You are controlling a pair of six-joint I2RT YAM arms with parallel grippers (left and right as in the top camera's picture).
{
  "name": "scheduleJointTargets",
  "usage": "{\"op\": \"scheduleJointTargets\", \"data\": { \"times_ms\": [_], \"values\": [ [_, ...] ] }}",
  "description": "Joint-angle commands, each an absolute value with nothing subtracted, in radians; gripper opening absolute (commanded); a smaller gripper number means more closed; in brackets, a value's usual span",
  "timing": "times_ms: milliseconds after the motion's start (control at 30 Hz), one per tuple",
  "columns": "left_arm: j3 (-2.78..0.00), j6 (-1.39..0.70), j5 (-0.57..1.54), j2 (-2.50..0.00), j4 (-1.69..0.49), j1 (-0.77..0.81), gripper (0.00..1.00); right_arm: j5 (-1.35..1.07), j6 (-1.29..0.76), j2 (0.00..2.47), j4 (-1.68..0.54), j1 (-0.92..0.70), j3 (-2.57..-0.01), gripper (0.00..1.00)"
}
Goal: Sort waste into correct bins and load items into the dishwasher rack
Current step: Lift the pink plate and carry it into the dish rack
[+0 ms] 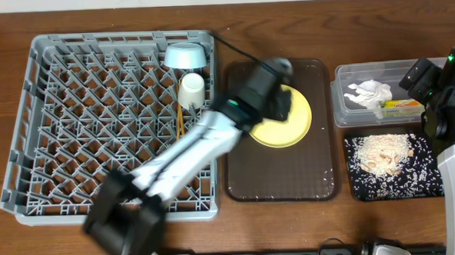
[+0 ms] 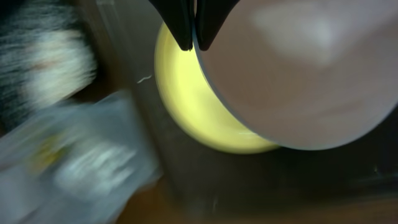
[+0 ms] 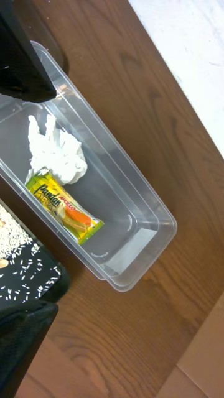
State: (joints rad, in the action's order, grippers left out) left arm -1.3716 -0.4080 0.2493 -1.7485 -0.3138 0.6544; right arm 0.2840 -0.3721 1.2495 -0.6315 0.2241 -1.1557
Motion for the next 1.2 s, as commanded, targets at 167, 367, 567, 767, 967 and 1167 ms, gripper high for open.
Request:
{"op": "scheduleJointTargets", "data": {
  "times_ms": [167, 367, 567, 767, 967, 1167],
  "values": [
    [-1.395, -0.542, 0.962, -1.686, -0.413, 0.272, 0.06, 0.287, -0.369, 1.243, -0.633, 0.229, -1.163, 0.99],
    [-1.291, -0.464, 1.230, -1.706, -0.422, 0.091, 0.06, 0.287, -0.369, 1.243, -0.633, 0.229, -1.163, 0.99],
    [-1.157, -0.438, 1.332, -1.711, -0.413, 0.003, 0.06, 0.287, -0.369, 1.243, -0.633, 0.229, -1.163, 0.99],
    [-1.047, -0.439, 1.304, -1.711, -0.352, -0.062, 0.06, 0.287, -0.369, 1.243, -0.633, 0.229, -1.163, 0.99],
    [-0.997, -0.439, 1.290, -1.711, -0.354, -0.110, 0.06, 0.287, -0.369, 1.243, -0.633, 0.229, -1.163, 0.99],
    [-0.991, -0.439, 1.207, -1.711, -0.354, -0.113, 0.06, 0.287, -0.369, 1.243, -0.633, 0.229, -1.163, 0.99]
  ]
}}
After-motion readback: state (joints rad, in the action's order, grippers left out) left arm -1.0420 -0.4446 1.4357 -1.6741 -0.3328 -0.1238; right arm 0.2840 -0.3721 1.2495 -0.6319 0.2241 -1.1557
